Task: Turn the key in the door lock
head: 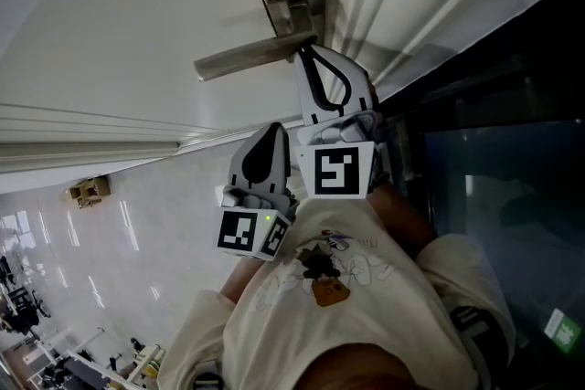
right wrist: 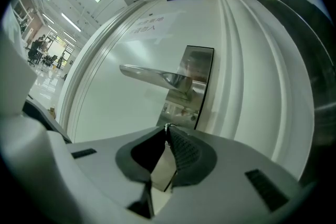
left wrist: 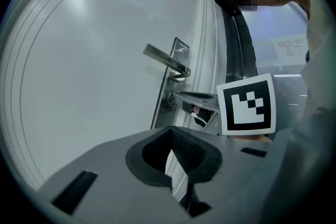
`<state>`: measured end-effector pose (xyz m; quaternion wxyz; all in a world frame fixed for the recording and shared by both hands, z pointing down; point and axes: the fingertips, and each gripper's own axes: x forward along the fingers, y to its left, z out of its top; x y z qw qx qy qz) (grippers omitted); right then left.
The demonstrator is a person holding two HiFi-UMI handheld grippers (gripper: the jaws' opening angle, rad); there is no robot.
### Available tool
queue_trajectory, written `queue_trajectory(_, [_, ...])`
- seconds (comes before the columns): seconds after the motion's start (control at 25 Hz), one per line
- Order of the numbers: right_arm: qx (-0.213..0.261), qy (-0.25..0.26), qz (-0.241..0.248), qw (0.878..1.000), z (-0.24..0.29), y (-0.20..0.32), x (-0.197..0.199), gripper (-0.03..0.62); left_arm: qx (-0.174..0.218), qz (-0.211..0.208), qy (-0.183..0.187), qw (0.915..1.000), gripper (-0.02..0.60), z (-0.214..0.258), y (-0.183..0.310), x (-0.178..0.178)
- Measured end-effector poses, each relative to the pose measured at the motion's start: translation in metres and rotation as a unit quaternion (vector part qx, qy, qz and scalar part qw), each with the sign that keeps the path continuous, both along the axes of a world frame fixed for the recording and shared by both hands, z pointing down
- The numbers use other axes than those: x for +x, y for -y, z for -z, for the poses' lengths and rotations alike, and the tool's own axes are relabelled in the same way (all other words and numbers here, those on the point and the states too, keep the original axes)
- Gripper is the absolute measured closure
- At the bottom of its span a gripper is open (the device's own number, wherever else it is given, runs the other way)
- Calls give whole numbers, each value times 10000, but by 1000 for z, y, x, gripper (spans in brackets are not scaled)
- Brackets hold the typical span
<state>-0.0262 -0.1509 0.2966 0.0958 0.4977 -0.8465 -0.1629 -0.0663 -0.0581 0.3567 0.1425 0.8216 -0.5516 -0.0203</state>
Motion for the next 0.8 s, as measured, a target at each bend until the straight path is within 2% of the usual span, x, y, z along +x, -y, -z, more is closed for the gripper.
queue_trajectory(0.36, [-465,1016,230,9935,1,1,2,559,-14,-36,9,10000,575,-1,6,-1])
queue_trajectory(0.52, [-762,1627,367,9830,2,2,4,557,-30,-47,4,10000,575,-2,8,-1])
queue_trajectory(0.8, [-1021,2459,600,9620,2,4,7,553,-28,-16,7,10000,575,-3,8,-6])
